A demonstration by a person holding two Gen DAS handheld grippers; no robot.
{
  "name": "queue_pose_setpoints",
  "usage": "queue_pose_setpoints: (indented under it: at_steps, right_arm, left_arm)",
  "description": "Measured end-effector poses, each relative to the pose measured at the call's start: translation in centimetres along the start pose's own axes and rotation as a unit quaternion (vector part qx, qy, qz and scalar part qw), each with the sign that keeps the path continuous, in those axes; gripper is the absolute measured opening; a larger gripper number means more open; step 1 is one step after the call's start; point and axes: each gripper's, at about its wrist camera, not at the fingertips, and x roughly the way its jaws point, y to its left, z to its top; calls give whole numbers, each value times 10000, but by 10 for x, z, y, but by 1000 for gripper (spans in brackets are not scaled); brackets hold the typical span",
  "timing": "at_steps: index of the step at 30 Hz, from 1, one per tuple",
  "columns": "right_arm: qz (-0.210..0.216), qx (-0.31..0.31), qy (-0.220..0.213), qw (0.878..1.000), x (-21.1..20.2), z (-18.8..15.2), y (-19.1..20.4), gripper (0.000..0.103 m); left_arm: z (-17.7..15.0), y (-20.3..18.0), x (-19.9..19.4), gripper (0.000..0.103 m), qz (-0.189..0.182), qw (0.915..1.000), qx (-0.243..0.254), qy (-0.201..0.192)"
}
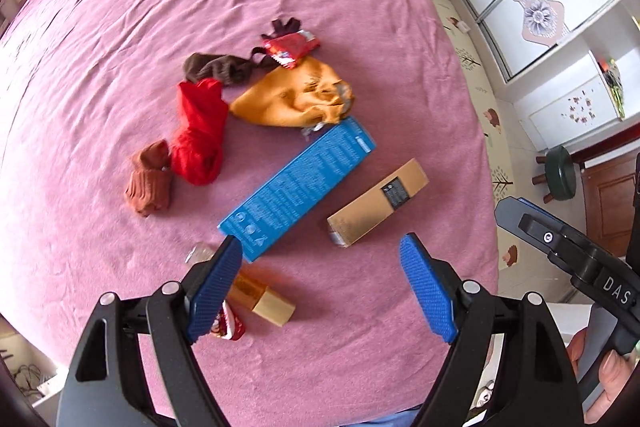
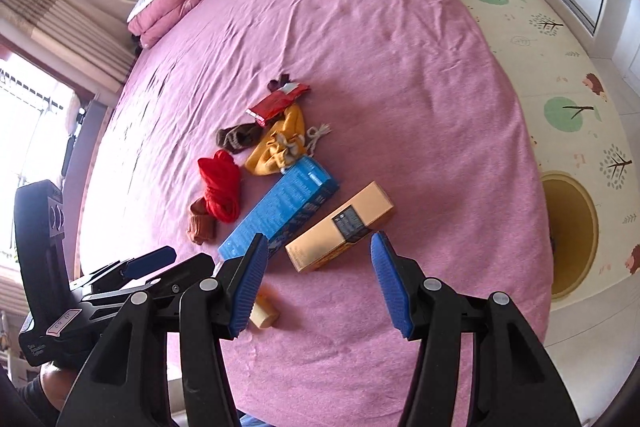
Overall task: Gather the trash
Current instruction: 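Bring both open tools back over the items on the bed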
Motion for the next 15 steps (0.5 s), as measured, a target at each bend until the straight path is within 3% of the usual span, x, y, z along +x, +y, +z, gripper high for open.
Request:
queue_pose_setpoints:
  at_steps: [7, 15]
  right_arm:
    - [64, -597, 595, 9964, 45, -21, 42, 53]
    - [47, -1243, 1134, 9857, 85, -44, 72, 53]
  left_arm:
    - [-40, 64, 19, 81, 46, 9954, -900, 337]
    - [-81, 118, 53, 81, -131, 9745, -2129, 691]
